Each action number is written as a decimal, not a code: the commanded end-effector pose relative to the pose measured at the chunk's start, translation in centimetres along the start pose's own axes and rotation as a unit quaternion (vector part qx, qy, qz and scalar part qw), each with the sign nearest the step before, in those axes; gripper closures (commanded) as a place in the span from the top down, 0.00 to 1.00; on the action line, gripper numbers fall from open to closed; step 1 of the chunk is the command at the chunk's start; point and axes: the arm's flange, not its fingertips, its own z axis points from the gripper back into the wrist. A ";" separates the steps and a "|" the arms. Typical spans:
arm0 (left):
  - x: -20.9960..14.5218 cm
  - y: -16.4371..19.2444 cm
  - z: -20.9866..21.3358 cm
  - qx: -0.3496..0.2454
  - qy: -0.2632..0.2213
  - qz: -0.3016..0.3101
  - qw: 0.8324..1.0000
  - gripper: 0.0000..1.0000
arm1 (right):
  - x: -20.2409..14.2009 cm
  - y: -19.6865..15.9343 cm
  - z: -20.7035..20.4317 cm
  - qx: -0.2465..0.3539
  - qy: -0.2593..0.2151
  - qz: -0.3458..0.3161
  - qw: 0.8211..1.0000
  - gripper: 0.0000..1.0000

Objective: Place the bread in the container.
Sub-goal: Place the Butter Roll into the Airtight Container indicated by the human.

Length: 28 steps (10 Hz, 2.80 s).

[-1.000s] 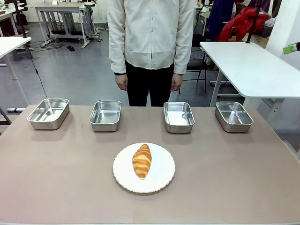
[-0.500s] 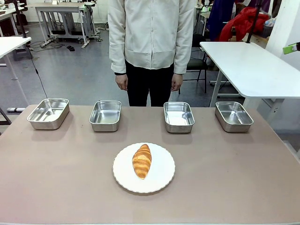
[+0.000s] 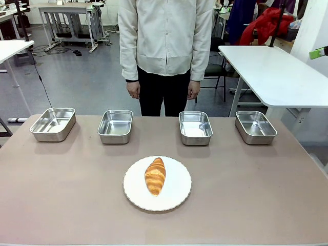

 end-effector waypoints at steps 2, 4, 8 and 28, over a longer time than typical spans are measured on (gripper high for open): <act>0.1 -0.1 0.0 -0.004 -0.010 -0.002 1.000 1.00 | 0.1 0.2 0.1 0.003 -0.003 0.002 1.000 1.00; 0.1 -0.1 0.0 -0.004 -0.010 -0.002 1.000 1.00 | 0.1 0.2 0.1 0.003 -0.003 0.002 1.000 1.00; 0.1 -0.1 0.0 -0.004 -0.010 -0.002 1.000 1.00 | 0.1 0.2 0.1 0.003 -0.003 0.002 1.000 1.00; 0.1 -0.1 0.0 -0.004 -0.010 -0.002 1.000 1.00 | 0.1 0.2 0.1 0.003 -0.003 0.002 1.000 1.00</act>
